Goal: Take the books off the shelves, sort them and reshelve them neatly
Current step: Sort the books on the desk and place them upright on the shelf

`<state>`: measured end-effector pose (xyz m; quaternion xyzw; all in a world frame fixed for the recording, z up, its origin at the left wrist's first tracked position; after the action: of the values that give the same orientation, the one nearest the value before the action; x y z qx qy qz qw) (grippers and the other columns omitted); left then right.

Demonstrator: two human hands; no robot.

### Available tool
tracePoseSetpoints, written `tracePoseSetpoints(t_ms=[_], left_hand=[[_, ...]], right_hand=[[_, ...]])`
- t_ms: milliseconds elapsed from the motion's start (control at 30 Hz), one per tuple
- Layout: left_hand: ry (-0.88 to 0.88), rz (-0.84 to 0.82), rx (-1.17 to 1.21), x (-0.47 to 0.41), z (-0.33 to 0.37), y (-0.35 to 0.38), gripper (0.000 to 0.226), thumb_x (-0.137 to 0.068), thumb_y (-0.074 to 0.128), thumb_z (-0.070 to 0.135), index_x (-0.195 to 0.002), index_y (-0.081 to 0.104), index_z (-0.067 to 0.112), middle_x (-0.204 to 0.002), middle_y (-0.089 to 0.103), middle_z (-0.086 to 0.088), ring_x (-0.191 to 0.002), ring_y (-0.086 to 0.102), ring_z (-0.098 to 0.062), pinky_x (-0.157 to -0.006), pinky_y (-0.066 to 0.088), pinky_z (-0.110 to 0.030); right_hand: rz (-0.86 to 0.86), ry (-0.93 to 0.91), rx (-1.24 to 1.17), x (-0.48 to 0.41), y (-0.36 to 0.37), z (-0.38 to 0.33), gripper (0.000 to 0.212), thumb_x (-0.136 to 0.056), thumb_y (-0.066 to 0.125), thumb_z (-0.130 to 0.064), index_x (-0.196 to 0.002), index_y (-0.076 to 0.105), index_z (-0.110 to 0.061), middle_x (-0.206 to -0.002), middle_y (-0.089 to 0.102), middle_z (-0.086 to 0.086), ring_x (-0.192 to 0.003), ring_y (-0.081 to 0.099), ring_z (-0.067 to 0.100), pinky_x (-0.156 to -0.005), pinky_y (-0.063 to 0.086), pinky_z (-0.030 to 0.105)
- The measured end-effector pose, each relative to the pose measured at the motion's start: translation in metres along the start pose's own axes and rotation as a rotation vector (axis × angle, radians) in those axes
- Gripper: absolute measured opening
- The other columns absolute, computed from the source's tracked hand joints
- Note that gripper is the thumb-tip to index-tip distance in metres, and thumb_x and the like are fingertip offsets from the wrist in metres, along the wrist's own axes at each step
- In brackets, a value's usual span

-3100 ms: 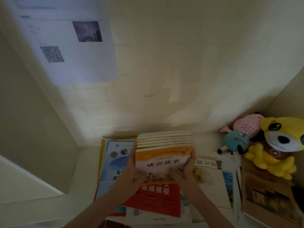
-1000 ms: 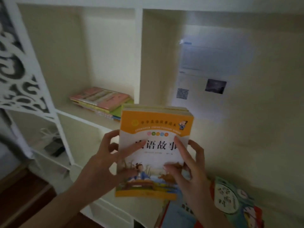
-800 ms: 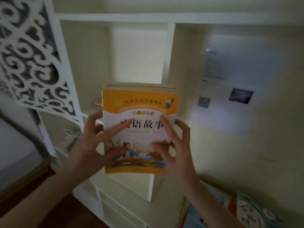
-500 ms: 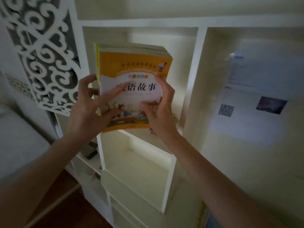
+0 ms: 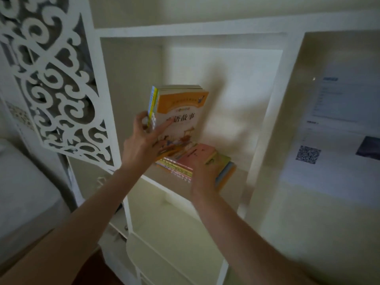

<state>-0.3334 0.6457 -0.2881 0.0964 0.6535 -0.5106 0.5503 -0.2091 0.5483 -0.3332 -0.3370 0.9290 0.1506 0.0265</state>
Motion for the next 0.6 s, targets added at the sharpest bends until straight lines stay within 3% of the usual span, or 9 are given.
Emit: tracePoseSetpoints(t_ms=[100,200,267,300,367,467,533,600], left_hand=[[0.019,0.001,0.009,0.001,-0.003,0.007,0.067,-0.078,0.072,0.029,-0.134,0.039,0.041,-0.135,0.026,-0.010,-0.099,0.059,-0.036,-0.050,0.056,-0.044],[0.019,-0.010,0.013,-0.001,-0.004,0.011,0.065,-0.079,0.072,0.027,-0.135,0.042,0.038,-0.135,0.030,-0.015,-0.096,0.059,-0.036,-0.049,0.056,-0.042],[0.002,-0.014,0.019,-0.002,-0.005,0.014,0.065,-0.078,0.074,0.021,-0.135,0.046,0.035,-0.134,0.034,-0.018,-0.093,0.060,-0.035,-0.048,0.055,-0.041],[-0.012,-0.015,0.021,-0.004,-0.006,0.014,0.065,-0.077,0.075,0.020,-0.134,0.047,0.034,-0.133,0.035,-0.019,-0.092,0.059,-0.035,-0.048,0.055,-0.041],[-0.057,-0.023,0.041,-0.007,-0.009,0.014,0.067,-0.075,0.076,0.020,-0.134,0.048,0.035,-0.132,0.037,-0.020,-0.092,0.058,-0.033,-0.050,0.056,-0.043],[-0.114,-0.025,0.061,-0.010,-0.015,0.013,0.072,-0.075,0.077,0.022,-0.136,0.044,0.039,-0.135,0.035,-0.018,-0.094,0.057,-0.033,-0.058,0.057,-0.045],[-0.125,-0.027,0.061,-0.010,-0.018,0.012,0.074,-0.075,0.077,0.023,-0.137,0.041,0.040,-0.136,0.034,-0.018,-0.094,0.057,-0.032,-0.059,0.056,-0.044],[-0.120,-0.032,0.062,-0.011,-0.019,0.011,0.075,-0.075,0.078,0.022,-0.138,0.041,0.039,-0.135,0.034,-0.018,-0.094,0.057,-0.030,-0.060,0.056,-0.043]], right_hand=[[-0.009,0.412,-0.285,0.041,-0.023,0.019,0.050,-0.084,0.061,0.004,-0.126,0.041,-0.013,-0.103,0.054,0.004,-0.092,0.053,0.018,-0.078,0.041,0.030],[0.029,0.552,-0.297,0.045,-0.033,0.029,0.032,-0.082,0.065,0.001,-0.113,0.057,0.007,-0.076,0.050,0.002,-0.068,0.049,0.013,-0.075,0.046,0.034],[0.040,0.618,-0.335,0.040,-0.036,0.020,0.009,-0.083,0.062,0.001,-0.092,0.059,0.000,-0.067,0.044,0.000,-0.060,0.042,0.012,-0.062,0.043,0.025],[0.029,0.630,-0.369,0.037,-0.035,0.013,0.009,-0.086,0.058,0.003,-0.080,0.056,-0.004,-0.064,0.043,0.000,-0.056,0.040,0.012,-0.054,0.039,0.021],[0.008,0.648,-0.476,0.033,-0.034,0.002,0.027,-0.087,0.053,0.004,-0.065,0.049,-0.010,-0.062,0.041,-0.001,-0.055,0.037,0.011,-0.048,0.032,0.020],[-0.020,0.666,-0.535,0.034,-0.033,0.004,0.021,-0.087,0.054,0.001,-0.070,0.050,-0.012,-0.076,0.046,0.003,-0.064,0.041,0.014,-0.055,0.034,0.023],[-0.022,0.689,-0.523,0.036,-0.038,0.009,0.014,-0.087,0.054,-0.001,-0.079,0.053,-0.012,-0.094,0.046,0.007,-0.082,0.044,0.018,-0.074,0.040,0.032],[-0.009,0.677,-0.509,0.036,-0.042,0.009,0.011,-0.088,0.052,0.000,-0.085,0.054,-0.010,-0.098,0.049,0.008,-0.090,0.047,0.021,-0.091,0.038,0.040]])
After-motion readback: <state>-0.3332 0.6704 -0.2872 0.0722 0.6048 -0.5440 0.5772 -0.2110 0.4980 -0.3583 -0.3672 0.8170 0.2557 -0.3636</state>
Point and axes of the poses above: each hand's wrist, its own x-axis away from the middle knuckle, its own y-axis out of the palm, z = x × y, the point moved 3 cm from there along -x, towards the middle knuckle
